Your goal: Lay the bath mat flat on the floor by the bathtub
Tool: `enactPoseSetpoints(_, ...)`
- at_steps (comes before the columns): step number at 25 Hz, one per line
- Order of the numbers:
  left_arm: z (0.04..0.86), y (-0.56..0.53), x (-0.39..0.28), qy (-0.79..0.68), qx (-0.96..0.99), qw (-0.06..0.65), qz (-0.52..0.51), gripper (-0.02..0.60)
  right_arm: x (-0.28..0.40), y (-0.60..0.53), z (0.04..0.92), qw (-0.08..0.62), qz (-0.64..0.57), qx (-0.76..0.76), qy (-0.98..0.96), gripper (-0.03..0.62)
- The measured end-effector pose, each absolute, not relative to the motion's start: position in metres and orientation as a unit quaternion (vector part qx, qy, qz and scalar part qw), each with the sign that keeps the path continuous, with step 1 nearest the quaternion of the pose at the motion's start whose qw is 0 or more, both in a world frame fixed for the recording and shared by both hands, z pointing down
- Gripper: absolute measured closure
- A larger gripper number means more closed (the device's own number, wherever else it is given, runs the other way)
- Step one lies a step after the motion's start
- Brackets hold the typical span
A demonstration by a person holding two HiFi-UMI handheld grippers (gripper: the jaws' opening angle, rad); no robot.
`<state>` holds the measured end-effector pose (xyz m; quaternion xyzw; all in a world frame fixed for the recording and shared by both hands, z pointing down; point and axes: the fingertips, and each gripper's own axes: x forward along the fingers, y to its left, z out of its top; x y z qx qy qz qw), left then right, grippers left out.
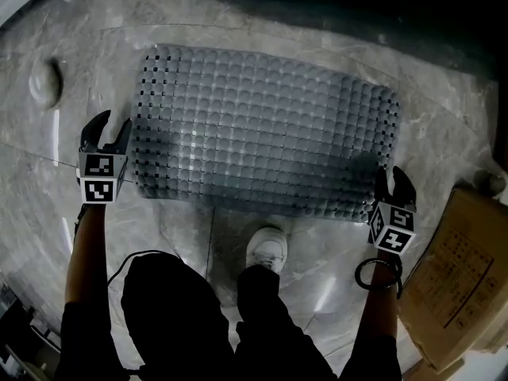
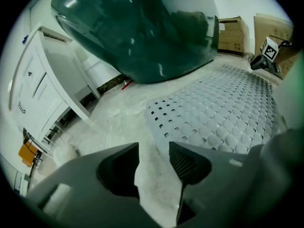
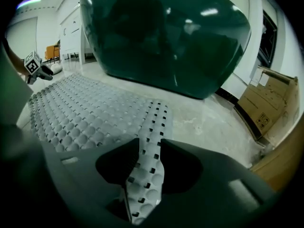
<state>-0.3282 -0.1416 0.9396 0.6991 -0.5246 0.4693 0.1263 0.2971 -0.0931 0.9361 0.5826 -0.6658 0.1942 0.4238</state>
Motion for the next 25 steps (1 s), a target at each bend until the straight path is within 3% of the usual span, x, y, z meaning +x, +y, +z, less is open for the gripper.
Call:
enactPoseSetpoints(6, 0.920, -0.145, -0.293, -0.544, 0.725, 0.148, 0.395, 0.461, 0.251, -0.111, 0.916, 0.374, 0.185, 0.578, -0.701, 0.461)
enactPoseSetpoints(8, 0.914, -0.144, -0.279, -0.542, 0.732, 0.154, 0.382, 0.486, 0.236, -0.116, 0.909, 0.353, 0.181, 0.581, -0.710, 0.488)
enactPoseSetpoints(10, 0.907, -0.148, -0.269, -0.548, 0.735, 0.146, 0.373, 0.544, 0.219, -0.124, 0.901, 0.334, 0.172, 0.584, -0.720, 0.559)
enactPoseSetpoints(13, 0.896, -0.153, -0.258, -0.559, 0.737, 0.146, 0.352, 0.577, 0.191, -0.131, 0.889, 0.305, 0.164, 0.579, -0.738, 0.572)
enactPoseSetpoints(25, 0.846, -0.172, -0.223, -0.574, 0.757, 0.148, 0.274, 0.581, 0.151, -0.150, 0.817, 0.257, 0.128, 0.573, -0.768, 0.572)
